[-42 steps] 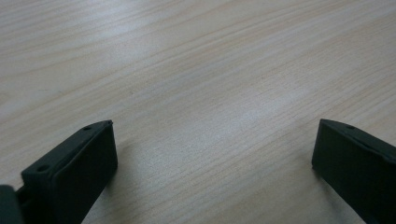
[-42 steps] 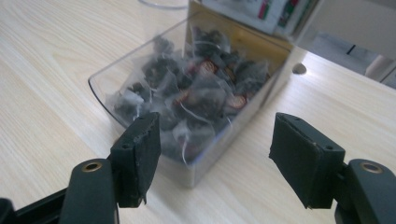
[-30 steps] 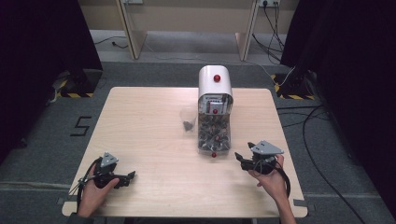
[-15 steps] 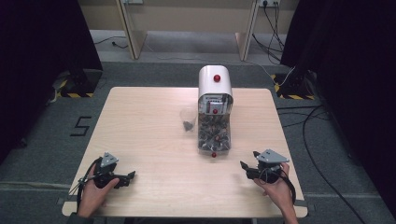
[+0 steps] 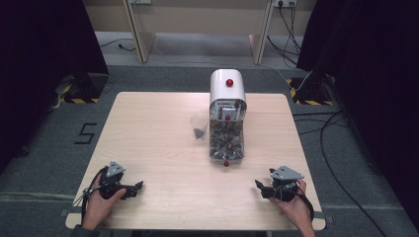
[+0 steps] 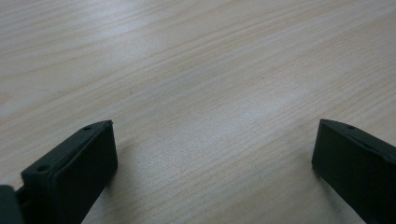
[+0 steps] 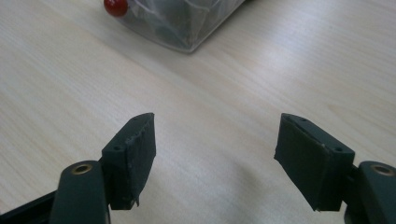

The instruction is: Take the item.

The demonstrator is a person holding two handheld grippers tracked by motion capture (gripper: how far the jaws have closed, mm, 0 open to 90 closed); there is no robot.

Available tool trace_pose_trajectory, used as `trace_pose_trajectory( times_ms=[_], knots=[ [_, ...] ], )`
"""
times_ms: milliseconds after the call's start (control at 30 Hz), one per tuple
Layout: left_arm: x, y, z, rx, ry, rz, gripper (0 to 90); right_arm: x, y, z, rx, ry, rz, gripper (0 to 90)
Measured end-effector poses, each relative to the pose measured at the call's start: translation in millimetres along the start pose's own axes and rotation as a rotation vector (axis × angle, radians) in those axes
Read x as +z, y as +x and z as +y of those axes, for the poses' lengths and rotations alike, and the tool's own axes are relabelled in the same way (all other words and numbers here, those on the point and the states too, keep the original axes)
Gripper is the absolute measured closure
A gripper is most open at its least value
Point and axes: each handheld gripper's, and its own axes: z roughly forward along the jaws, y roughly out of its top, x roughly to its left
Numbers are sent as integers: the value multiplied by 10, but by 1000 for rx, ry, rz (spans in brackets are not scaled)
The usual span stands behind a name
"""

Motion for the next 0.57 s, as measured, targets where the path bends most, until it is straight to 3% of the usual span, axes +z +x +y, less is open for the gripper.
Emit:
trace_pose_trajectory(
  times_ms=[300,400,567],
  knots=[
    [0,0,0,0,0,0,0,25,44,-107,7,69,1,234],
    [0,0,0,0,0,0,0,44,42,-161,67,64,53,212],
    [0,0,0,0,0,0,0,33,44,-173,75,68,49,194]
  ],
)
